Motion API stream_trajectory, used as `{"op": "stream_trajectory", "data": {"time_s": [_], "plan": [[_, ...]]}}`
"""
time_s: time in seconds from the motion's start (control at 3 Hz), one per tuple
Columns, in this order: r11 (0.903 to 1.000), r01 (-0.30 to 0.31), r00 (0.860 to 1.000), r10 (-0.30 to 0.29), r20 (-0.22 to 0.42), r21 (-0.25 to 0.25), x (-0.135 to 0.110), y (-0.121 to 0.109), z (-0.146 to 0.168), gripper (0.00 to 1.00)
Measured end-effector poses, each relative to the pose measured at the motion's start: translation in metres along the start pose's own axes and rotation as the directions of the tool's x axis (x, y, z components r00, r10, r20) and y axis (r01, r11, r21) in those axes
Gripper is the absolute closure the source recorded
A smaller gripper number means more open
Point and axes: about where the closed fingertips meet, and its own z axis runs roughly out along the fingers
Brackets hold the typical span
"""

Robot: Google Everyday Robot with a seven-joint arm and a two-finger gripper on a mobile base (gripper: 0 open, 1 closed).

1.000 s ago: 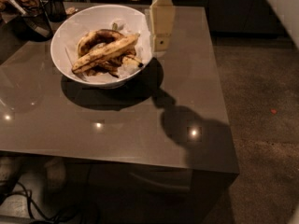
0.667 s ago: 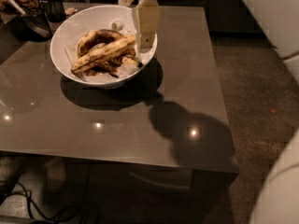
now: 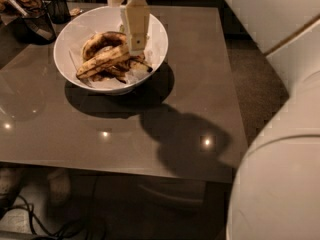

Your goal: Pick banana from white bowl

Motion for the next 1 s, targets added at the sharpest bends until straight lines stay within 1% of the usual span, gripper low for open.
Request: {"op": "stream_trajectory", "data": {"time_s": [0.33,0.67,1.0], "plan": [[0.9993,0.035,0.999,-0.034,0.005,-0.017,-0.016,-0.009,0.013,0.18],[0.9978,0.049,0.999,-0.048,0.016,-0.045,-0.027,-0.014,0.028,0.23],[0.9962,0.048,0.999,-0.046,0.029,-0.073,-0.033,-0.017,0.043,0.27]]}}
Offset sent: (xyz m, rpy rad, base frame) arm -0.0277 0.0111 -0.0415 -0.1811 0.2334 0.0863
